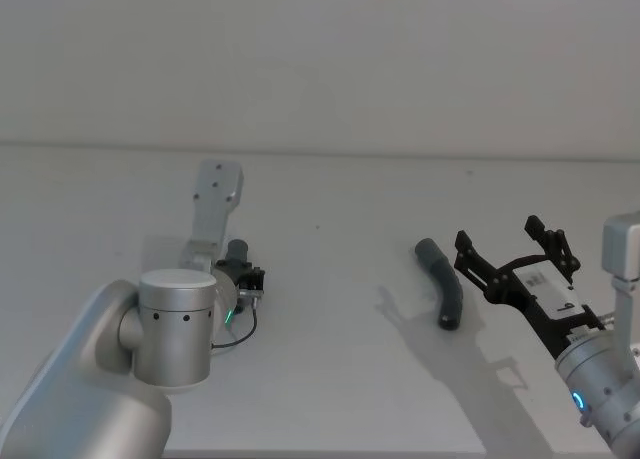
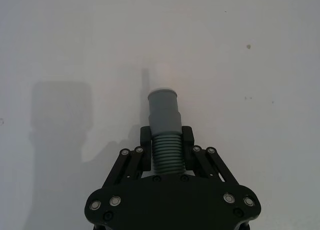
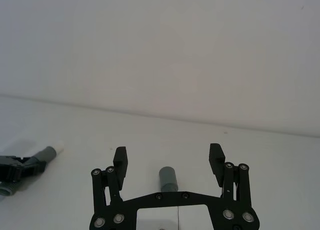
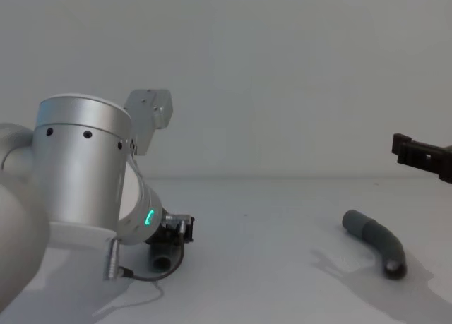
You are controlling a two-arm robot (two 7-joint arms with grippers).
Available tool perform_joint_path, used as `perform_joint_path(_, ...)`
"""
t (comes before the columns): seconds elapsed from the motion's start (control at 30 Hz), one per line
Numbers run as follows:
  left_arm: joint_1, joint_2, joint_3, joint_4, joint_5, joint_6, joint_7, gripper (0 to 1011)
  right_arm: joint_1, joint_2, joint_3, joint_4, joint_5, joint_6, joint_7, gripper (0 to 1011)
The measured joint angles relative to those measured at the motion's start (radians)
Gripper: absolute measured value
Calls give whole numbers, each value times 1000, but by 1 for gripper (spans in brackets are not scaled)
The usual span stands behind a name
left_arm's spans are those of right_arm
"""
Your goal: Use both hands to pick up one end of the pipe from the table, align the ends, and insert them.
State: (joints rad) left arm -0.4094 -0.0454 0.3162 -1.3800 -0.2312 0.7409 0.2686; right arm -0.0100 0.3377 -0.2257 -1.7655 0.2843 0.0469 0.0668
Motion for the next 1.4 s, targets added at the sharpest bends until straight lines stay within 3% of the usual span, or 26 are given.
perform_joint_path(0.43, 0, -1, 0, 0, 0, 0, 0, 341, 53, 21, -12, 8, -28, 165, -2, 1001)
perform_joint_path(0.87, 0, -1, 0, 0, 0, 0, 0, 341, 149, 39, -43, 39, -46, 420, 17, 1001)
perform_joint_path(1.13, 0, -1, 0, 0, 0, 0, 0, 341, 210, 47, -76, 72, -58, 509, 52, 1001)
perform_joint_path(1.4, 0, -1, 0, 0, 0, 0, 0, 341, 262, 44, -100, 108, -67, 558, 81, 1001)
